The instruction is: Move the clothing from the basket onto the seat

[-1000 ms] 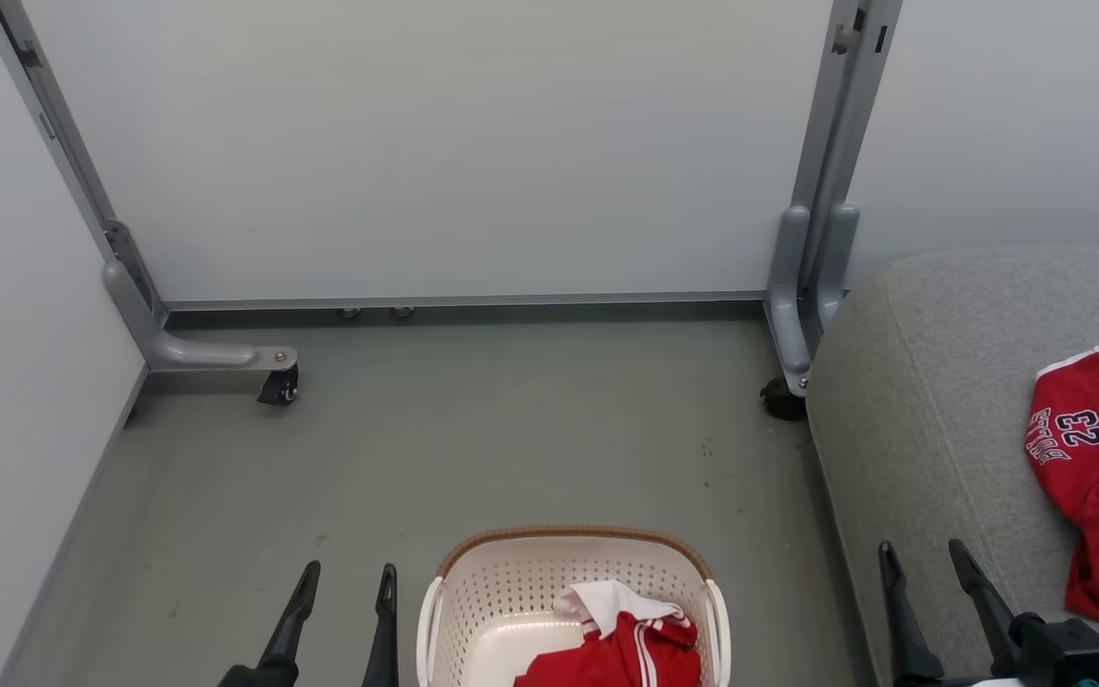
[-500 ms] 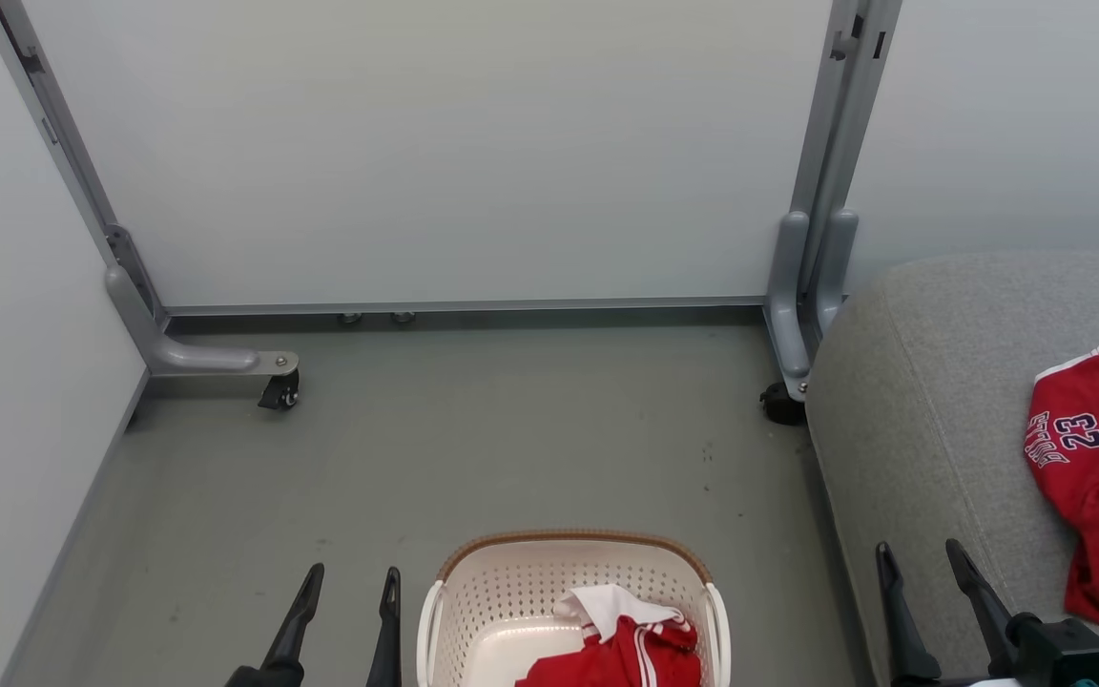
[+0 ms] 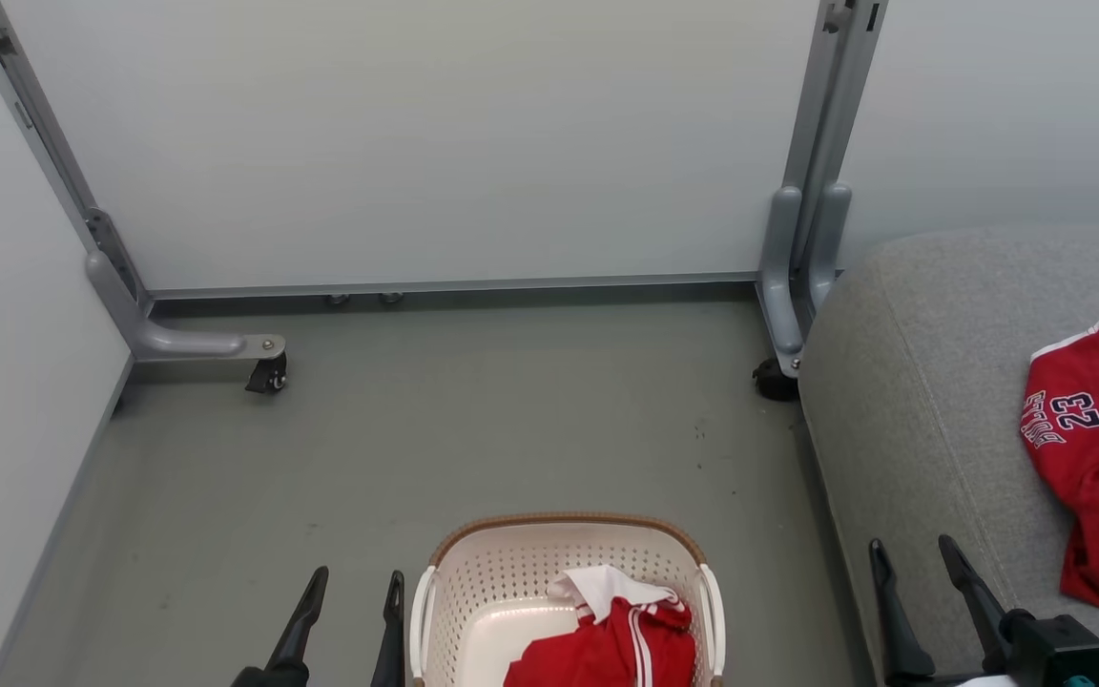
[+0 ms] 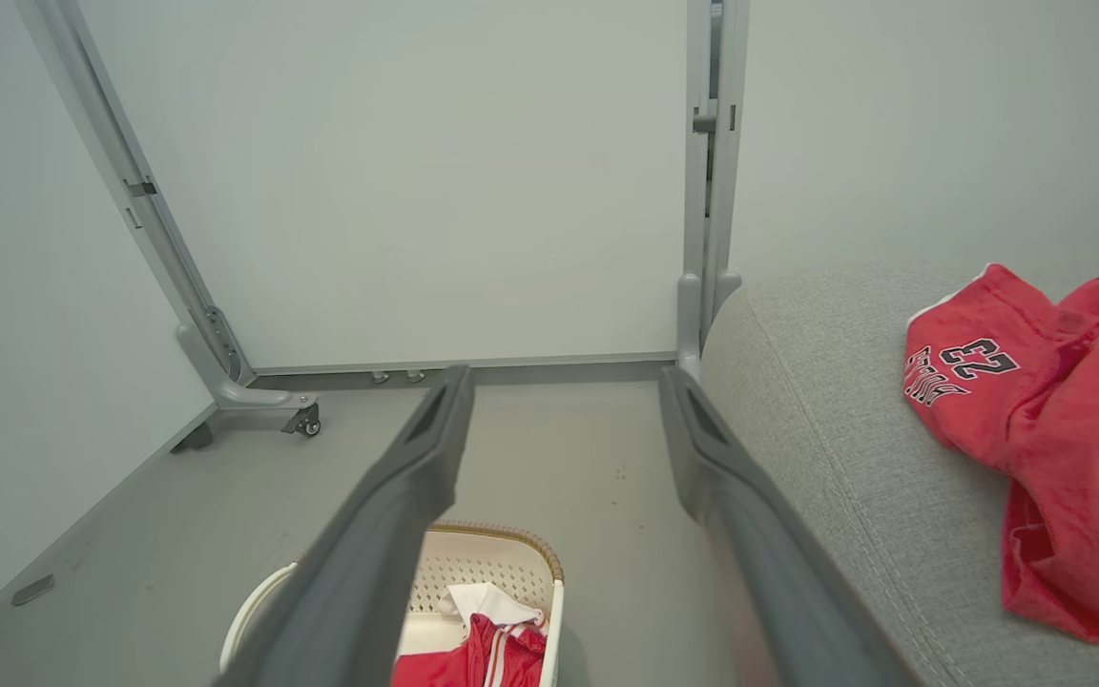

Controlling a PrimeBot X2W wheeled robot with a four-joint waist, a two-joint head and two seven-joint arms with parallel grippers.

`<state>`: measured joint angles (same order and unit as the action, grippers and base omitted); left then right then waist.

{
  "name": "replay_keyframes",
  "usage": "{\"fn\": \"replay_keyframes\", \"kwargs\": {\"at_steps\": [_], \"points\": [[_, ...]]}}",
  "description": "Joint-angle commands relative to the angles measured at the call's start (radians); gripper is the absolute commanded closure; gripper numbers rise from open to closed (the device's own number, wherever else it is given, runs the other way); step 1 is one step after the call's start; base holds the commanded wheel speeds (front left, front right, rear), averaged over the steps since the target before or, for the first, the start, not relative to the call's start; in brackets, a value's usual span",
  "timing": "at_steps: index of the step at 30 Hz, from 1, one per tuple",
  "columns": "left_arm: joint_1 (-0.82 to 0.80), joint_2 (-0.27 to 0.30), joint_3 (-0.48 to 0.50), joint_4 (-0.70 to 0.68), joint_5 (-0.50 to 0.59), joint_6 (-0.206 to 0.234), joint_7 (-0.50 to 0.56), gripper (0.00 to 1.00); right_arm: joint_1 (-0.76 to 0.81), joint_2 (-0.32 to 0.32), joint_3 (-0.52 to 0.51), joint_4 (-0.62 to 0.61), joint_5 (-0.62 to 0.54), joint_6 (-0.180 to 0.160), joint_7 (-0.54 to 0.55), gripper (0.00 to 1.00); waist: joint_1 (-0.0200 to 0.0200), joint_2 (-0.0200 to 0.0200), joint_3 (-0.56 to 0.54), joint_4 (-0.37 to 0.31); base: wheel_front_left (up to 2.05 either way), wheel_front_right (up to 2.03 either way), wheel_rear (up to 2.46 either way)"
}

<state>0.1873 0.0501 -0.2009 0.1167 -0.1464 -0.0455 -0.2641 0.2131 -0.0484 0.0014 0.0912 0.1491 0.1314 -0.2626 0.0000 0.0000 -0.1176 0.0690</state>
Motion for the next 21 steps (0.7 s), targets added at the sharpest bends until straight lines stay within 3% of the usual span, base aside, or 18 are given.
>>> {"fn": "replay_keyframes", "kwargs": {"at_steps": [1, 10, 21], "points": [[-0.019, 0.001, -0.004, 0.001, -0.003, -0.006, 0.0, 0.0, -0.016, -0.004, -0.004, -0.005, -0.003, -0.001, -0.003, 0.0, 0.0, 0.0, 0.019, -0.007, 0.0, 0.0, 0.0], [-0.078, 0.001, -0.042, 0.022, 0.016, -0.011, 0.0, 0.0, -0.056, -0.004, -0.01, -0.018, -0.018, -0.001, -0.003, 0.0, 0.0, 0.0, 0.137, -0.028, 0.0, 0.0, 0.0], [-0.379, 0.001, -0.132, 0.078, 0.07, -0.039, 0.0, 0.0, -0.291, -0.009, -0.003, -0.061, -0.058, -0.001, -0.003, 0.0, 0.0, 0.0, 0.527, -0.085, 0.0, 0.0, 0.0]]}}
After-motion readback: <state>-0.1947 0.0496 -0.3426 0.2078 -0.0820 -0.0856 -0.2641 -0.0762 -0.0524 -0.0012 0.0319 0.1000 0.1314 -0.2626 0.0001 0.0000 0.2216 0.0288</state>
